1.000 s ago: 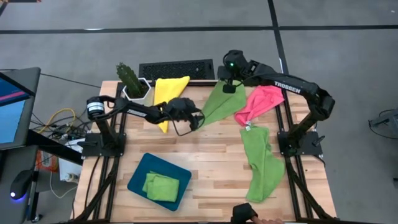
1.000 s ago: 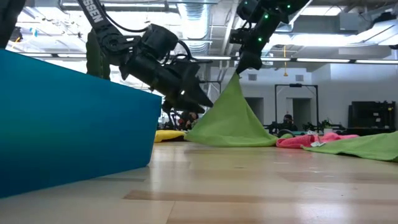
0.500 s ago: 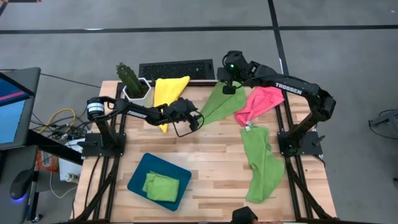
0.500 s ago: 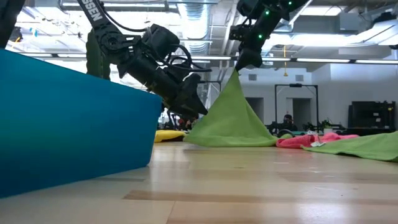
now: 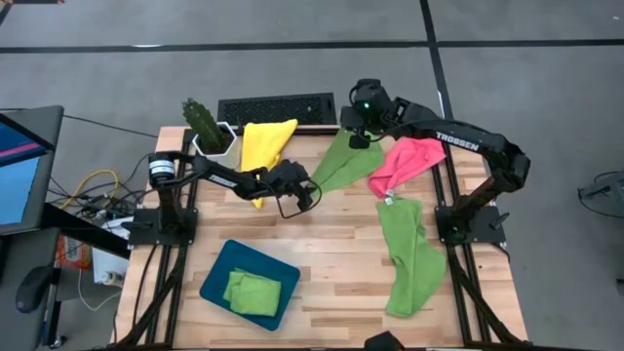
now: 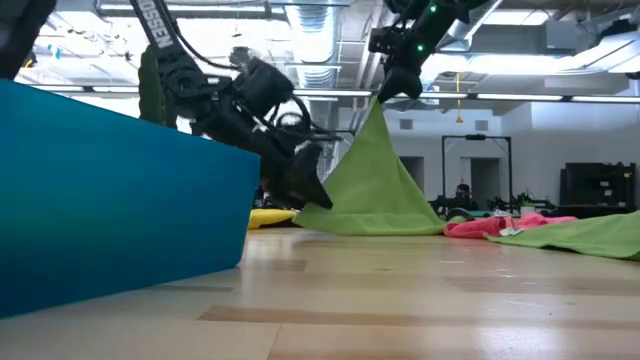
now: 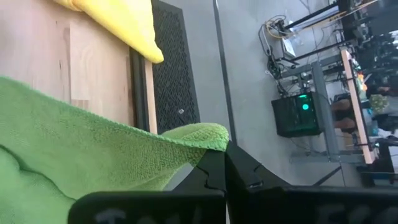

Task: Fold microfiber towels
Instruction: Fold the top green microfiber

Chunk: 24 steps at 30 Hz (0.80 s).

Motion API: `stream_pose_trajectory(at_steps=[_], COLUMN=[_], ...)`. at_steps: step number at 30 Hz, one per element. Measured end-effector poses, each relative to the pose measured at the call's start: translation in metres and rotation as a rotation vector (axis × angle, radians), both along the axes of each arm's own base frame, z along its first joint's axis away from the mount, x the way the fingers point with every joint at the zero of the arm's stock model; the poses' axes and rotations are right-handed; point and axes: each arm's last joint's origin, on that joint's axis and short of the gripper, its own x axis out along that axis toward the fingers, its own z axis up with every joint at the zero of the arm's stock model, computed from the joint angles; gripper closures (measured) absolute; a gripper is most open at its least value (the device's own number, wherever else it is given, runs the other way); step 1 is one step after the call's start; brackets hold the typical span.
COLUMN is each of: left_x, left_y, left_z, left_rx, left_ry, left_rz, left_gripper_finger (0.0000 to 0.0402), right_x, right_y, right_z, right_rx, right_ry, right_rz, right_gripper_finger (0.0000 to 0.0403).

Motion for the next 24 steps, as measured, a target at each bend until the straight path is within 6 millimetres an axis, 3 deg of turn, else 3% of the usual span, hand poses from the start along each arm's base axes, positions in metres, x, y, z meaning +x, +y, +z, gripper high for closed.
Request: stream_pose_trajectory(at_steps=[6, 15, 20, 24], left_x=[0.002, 0.002, 0.001, -0.005], left_y=[0.0, 0.0, 0.0, -0.007], left_z=[-0.005, -0.003, 0.001, 0.025], left_rx=[-0.028, 0.008, -0.057, -0.088], left_ry=[-0.006, 0.004, -0.01, -0.024], left_rz=[-0.007, -0.03, -0.061, -0.091], left_gripper_finger=[0.0216, 0.0387, 0.0399, 0.0401], right_x=[0.001, 0.003, -0.004, -0.019], right_y=[0.003, 0.008, 0.017, 0.024], right_z=[0.0, 0.0, 0.013, 0.03], right_rx=[-0.01, -0.04, -0.103, -0.161], right_ry=[0.016, 0.033, 0.025, 0.005], right_rz=[0.0, -0.02, -0.047, -0.122], right_gripper_finger=[0.0393, 0.0393, 0.0394, 0.0394])
